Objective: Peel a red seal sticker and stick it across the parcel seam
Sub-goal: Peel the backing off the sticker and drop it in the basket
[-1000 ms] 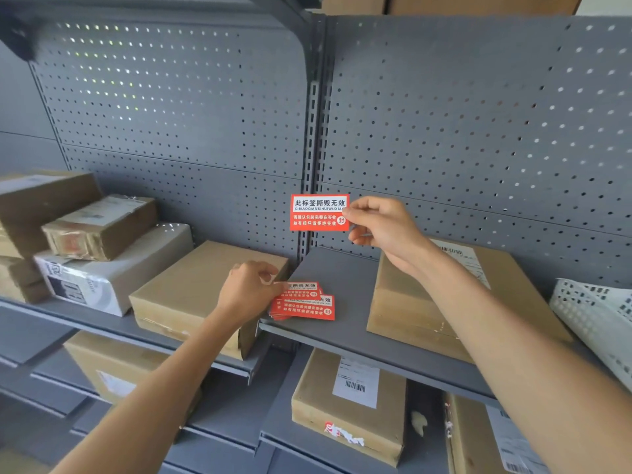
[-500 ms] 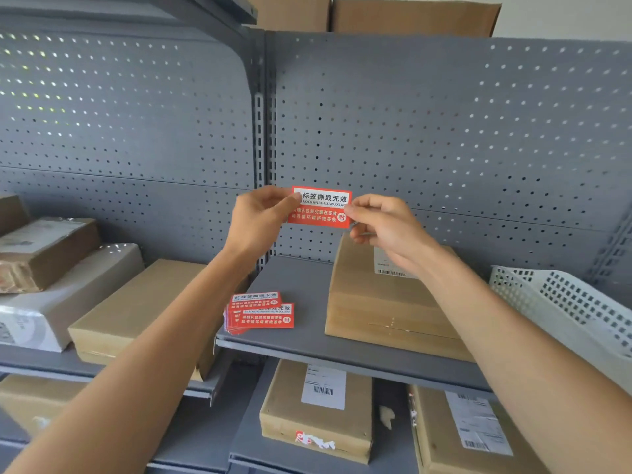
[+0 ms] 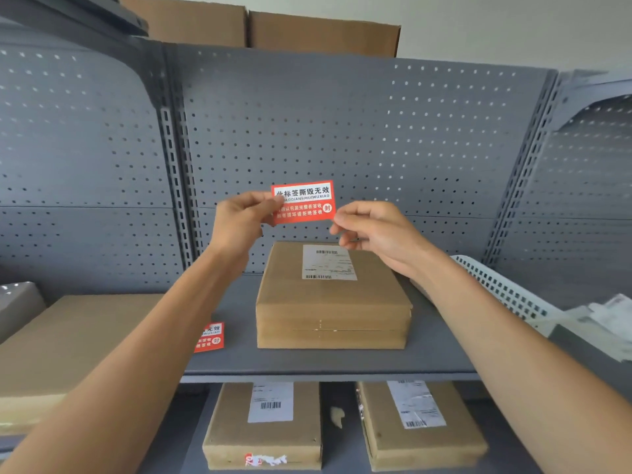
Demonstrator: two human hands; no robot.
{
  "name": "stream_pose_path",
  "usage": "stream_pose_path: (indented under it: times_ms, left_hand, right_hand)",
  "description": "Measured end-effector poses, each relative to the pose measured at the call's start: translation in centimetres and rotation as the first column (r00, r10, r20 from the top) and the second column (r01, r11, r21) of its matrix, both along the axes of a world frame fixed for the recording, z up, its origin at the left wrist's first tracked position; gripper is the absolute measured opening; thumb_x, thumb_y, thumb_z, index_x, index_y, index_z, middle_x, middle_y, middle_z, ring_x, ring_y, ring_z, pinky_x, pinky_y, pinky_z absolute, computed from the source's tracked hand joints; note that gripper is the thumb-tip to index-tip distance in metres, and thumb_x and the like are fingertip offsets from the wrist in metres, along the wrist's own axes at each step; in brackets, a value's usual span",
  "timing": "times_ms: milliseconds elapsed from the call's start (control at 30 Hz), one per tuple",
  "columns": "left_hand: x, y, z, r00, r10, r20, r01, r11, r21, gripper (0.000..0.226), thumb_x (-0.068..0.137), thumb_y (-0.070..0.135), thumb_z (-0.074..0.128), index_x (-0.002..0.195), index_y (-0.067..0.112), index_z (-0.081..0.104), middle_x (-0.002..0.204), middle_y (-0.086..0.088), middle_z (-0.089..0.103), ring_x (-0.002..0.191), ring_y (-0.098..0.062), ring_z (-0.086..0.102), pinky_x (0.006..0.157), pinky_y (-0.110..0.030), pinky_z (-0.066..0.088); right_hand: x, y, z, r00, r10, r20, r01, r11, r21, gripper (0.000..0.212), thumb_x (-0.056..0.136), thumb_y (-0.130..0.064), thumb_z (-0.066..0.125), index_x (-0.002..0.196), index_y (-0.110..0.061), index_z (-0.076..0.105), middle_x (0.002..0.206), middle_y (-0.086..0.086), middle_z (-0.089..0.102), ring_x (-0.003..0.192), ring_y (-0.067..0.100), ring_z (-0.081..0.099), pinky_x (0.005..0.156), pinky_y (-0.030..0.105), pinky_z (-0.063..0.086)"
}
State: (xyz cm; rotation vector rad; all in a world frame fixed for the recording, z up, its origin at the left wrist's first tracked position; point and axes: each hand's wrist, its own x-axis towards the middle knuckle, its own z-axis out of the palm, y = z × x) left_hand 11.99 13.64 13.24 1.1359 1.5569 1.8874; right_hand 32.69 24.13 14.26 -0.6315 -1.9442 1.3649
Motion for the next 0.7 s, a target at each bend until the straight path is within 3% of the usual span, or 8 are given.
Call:
stream_pose_path:
  times_ms: [267,333,433,500,567,700]
  left_hand:
    - [1.2,0.8,0.0,0.999,-0.040,0.018,0.041,0.999,-0.029,0.012,0.095,0.025,0.072,0.084,0.021,0.073,0.085,0.002,0.076,0.074,-0.011,0.062,0.077,-0.029,0.041]
    - [1.7,1.0,-0.2,1.000,-0.025,-0.005,0.024,0.998,-0.059,0.009,0.095,0.026,0.072,0.100,0.018,0.075,0.091,0.004,0.075,0.077,-0.007,0.063,0.076,-0.025,0.041]
    - [2.5,1.0,-0.6,0.978,0.123,-0.166,-0.132,0.990,-0.042,0.043,0.093,0.033,0.075,0.133,0.020,0.064,0.123,0.008,0.065,0.104,-0.009,0.062,0.087,-0.027,0.048]
    - [3.2,0.4,-0.7,0.884,0.282,-0.372,-0.254,0.959,0.125,0.034,0.092,0.035,0.075,0.124,0.027,0.067,0.124,0.009,0.063,0.108,-0.012,0.059,0.094,-0.035,0.050]
    - [4.6,-0.2,-0.7,0.797,0.328,-0.508,-0.222,0.940,0.260,0.017,0.090,0.031,0.077,0.106,0.030,0.072,0.111,0.007,0.067,0.101,-0.014,0.060,0.092,-0.033,0.049]
    - [6.8,-0.5,-0.6,0.789,0.218,-0.575,-0.108,0.970,0.219,0.015,0.090,0.032,0.077,0.104,0.027,0.077,0.103,0.010,0.072,0.097,-0.013,0.062,0.085,-0.020,0.045]
  right_hand:
    - [1.4,0.1,0.0,0.999,0.009,-0.033,-0.006,0.997,0.080,0.010,0.100,-0.012,0.063,0.096,-0.008,0.072,0.085,0.004,0.075,0.071,0.015,0.066,0.074,0.030,0.055]
    - [1.3,-0.1,-0.1,0.998,0.004,-0.060,0.002,0.996,0.091,0.012,0.101,-0.012,0.061,0.094,-0.010,0.071,0.082,0.001,0.074,0.069,0.014,0.065,0.073,0.029,0.055]
    - [0.9,-0.2,-0.2,0.993,-0.044,-0.110,0.054,0.994,0.091,0.014,0.101,-0.013,0.060,0.093,-0.009,0.070,0.081,0.002,0.073,0.066,0.013,0.065,0.070,0.028,0.054]
    - [0.6,-0.3,-0.4,0.988,-0.067,-0.139,0.080,0.993,0.087,0.015,0.102,-0.014,0.060,0.093,-0.009,0.071,0.080,0.003,0.072,0.064,0.012,0.065,0.068,0.027,0.054]
    - [0.3,-0.5,-0.6,0.983,-0.082,-0.165,0.098,0.991,0.088,0.016,0.102,-0.013,0.059,0.093,-0.009,0.071,0.078,0.001,0.071,0.063,0.010,0.064,0.069,0.028,0.054]
    - [-0.3,-1.3,-0.5,0.980,-0.055,-0.189,0.084,0.985,0.149,0.017,0.104,-0.011,0.055,0.098,-0.004,0.070,0.078,0.000,0.071,0.066,0.010,0.063,0.077,0.034,0.054]
